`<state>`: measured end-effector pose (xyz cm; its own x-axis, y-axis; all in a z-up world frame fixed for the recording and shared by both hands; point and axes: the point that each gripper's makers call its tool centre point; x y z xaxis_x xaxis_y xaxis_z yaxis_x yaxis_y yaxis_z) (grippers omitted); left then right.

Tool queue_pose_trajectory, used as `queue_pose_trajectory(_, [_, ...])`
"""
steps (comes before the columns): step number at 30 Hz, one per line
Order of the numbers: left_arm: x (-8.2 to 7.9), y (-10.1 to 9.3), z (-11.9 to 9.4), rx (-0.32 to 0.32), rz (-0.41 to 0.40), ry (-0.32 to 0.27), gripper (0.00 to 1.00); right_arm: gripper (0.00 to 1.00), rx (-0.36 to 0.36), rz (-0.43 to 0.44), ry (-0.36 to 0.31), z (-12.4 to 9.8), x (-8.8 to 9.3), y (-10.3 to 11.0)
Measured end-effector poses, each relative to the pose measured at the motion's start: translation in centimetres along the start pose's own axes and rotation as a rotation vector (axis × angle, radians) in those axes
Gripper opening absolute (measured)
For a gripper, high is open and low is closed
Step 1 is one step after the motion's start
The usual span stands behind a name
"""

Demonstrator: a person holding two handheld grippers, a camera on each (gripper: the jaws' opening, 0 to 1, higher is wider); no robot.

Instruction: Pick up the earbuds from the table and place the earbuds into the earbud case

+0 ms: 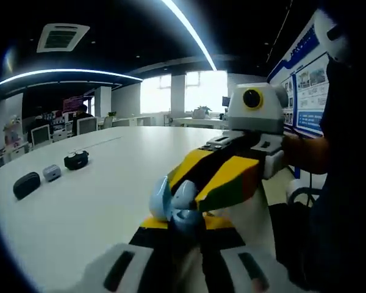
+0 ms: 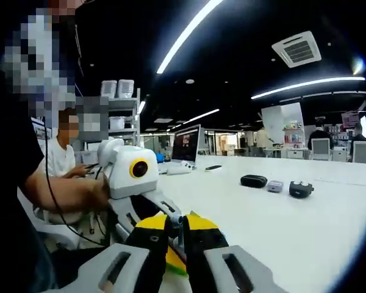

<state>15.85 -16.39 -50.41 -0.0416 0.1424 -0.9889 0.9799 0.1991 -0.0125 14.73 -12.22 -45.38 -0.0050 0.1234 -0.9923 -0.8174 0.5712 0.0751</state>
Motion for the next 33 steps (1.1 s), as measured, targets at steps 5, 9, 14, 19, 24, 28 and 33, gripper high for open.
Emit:
queue_pose_trajectory(5, [0.0, 0.1, 0.0, -0.006, -0.003, 0.0, 0.18, 0.09, 0.019, 0.041, 0.006, 0.0, -0.1, 0.0])
queue_pose_trajectory(9, [0.0, 0.2, 0.0, -0.009, -0.006, 0.0, 0.18, 0.09, 0.022, 0.068, -0.028, -0.3, -1.1, 0.3])
queue_pose_trajectory(14, [0.0, 0.3, 0.0, -0.013, -0.016, 0.0, 0.18, 0.09, 0.131, 0.012, 0.057, -2.7, -0.7, -3.1])
queue_pose_trajectory(19, [0.0, 0.3, 0.0, -0.014, -0.016, 0.0, 0.18, 0.09, 0.201, -0.005, 0.259, -6.0, 1.5, -6.2])
queue_pose_trajectory(24, [0.0, 0.3, -0.1, -0.013, -0.016, 0.0, 0.18, 0.09, 0.155, -0.059, 0.524, -8.2, 3.6, -7.1])
queue_pose_trajectory(28, [0.0, 0.3, 0.0, -0.014, -0.014, -0.001, 0.18, 0.09, 0.115, -0.094, 0.595, -8.2, 3.6, -7.2])
queue_pose_trajectory(33, [0.0, 0.2, -0.1, -0.015, -0.015, -0.001, 0.18, 0.09, 0.077, -0.118, 0.66, -8.5, 4.2, -7.1])
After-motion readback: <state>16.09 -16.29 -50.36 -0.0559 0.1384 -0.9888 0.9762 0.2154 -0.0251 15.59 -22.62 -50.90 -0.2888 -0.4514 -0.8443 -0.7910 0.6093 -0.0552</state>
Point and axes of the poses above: the point that each gripper's makers call its tool centre point, and the gripper's own axes: z roughly forward along the fingers, y roughly to its left, x roughly out of its underside, and after that the axes turned 9 degrees about -y, right-handed
